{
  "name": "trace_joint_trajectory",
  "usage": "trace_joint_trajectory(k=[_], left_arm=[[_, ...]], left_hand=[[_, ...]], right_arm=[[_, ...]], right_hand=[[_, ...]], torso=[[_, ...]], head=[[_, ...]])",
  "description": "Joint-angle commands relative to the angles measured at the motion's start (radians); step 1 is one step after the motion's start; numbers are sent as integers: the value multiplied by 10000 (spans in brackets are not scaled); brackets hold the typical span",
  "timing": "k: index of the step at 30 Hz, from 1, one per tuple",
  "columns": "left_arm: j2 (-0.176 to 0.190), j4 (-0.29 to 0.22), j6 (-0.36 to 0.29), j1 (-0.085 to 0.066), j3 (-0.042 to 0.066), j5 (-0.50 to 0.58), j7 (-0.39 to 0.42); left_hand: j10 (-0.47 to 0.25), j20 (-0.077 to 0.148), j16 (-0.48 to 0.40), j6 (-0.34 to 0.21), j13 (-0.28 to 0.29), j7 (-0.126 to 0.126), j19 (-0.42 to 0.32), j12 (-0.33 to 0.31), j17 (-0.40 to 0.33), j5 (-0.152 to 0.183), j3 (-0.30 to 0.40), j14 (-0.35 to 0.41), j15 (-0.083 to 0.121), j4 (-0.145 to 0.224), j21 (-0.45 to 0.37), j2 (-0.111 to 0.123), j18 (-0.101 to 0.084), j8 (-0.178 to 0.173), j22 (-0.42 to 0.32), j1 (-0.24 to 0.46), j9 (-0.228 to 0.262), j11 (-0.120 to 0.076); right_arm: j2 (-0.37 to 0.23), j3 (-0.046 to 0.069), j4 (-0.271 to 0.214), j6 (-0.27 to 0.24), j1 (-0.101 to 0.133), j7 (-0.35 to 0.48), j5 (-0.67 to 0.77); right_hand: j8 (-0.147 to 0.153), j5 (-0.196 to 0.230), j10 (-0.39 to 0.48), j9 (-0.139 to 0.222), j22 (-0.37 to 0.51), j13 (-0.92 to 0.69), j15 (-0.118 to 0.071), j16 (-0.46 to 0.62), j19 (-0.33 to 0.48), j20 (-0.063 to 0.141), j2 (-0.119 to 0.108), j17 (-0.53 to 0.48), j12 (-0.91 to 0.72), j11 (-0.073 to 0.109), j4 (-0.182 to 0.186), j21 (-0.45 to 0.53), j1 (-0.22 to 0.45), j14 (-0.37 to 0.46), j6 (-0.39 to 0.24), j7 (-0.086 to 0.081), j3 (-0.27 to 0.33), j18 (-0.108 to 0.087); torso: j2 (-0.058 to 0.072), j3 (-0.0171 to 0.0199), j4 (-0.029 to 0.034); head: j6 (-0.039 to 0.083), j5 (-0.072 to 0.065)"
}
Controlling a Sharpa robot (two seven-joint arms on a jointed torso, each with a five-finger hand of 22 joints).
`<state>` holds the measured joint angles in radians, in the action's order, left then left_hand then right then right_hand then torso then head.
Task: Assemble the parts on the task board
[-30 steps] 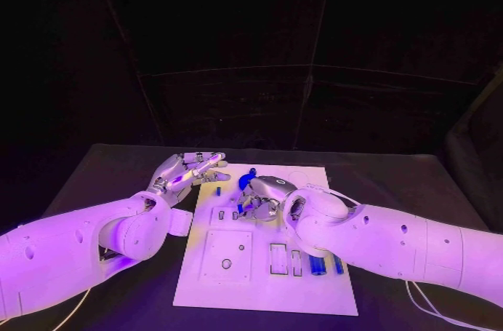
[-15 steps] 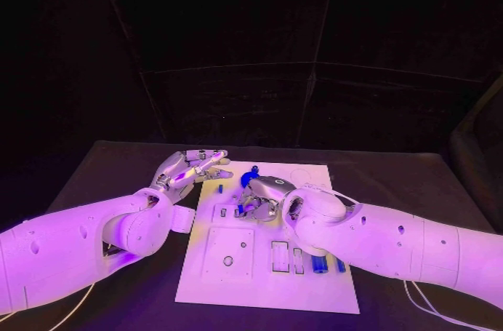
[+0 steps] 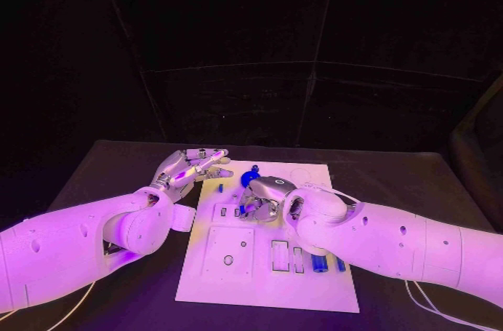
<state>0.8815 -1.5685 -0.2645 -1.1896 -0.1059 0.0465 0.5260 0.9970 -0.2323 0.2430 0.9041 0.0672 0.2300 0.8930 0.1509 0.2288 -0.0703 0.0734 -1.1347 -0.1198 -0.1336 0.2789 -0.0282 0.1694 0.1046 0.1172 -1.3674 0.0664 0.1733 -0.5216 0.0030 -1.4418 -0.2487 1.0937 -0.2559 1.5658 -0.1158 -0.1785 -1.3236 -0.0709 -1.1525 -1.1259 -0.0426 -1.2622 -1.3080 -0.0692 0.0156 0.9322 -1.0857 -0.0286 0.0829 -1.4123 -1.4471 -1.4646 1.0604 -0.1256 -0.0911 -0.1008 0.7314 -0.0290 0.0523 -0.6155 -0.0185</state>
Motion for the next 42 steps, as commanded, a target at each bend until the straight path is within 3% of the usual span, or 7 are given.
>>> trace_joint_trajectory(k=[1,9,23,42], left_arm=[[-8,-4,147,-17,10,21,37],[-8,8,152,-16,10,21,36],[-3,17,160,-16,10,21,19],[3,27,165,-16,10,21,3]], left_hand=[[-11,-23,-36,-55,-11,31,-12,-41,10,-23,-2,64,2,61,-31,-64,136,-32,-16,3,-10,21],[-11,-23,-36,-55,-11,31,-12,-41,10,-23,-2,64,2,61,-31,-64,136,-32,-16,3,-10,21],[-11,-23,-36,-55,-11,31,-12,-41,10,-23,-2,64,2,61,-31,-64,136,-32,-16,3,-10,21],[-13,-27,-49,-60,-12,31,-20,-50,22,-23,-5,70,1,72,-44,-70,139,-40,-26,12,-11,23]], right_arm=[[-38,-36,-24,450,-30,-204,247],[-76,-36,-90,552,-35,-307,314],[-67,-37,-123,89,-36,-868,481],[-50,-36,-155,-52,-37,-902,496]], right_hand=[[49,2,87,-15,20,19,-1,47,54,-8,-42,-16,82,-15,12,43,99,-119,105,73,-71,146],[66,-8,105,-10,31,36,5,63,62,-13,-97,-43,108,-21,3,49,131,-113,96,64,-84,144],[365,-18,525,38,291,668,120,245,233,-116,-545,-337,840,-159,322,180,816,-43,-354,-86,0,93],[391,34,695,17,406,947,143,368,297,-148,-806,-518,1114,-183,540,246,1135,-5,-458,-90,149,69]], torso=[[-5,1,-1],[-3,1,-6],[-15,8,-8],[-31,21,-36]], head=[[-3,-2],[12,-15],[33,-102],[56,-114]])
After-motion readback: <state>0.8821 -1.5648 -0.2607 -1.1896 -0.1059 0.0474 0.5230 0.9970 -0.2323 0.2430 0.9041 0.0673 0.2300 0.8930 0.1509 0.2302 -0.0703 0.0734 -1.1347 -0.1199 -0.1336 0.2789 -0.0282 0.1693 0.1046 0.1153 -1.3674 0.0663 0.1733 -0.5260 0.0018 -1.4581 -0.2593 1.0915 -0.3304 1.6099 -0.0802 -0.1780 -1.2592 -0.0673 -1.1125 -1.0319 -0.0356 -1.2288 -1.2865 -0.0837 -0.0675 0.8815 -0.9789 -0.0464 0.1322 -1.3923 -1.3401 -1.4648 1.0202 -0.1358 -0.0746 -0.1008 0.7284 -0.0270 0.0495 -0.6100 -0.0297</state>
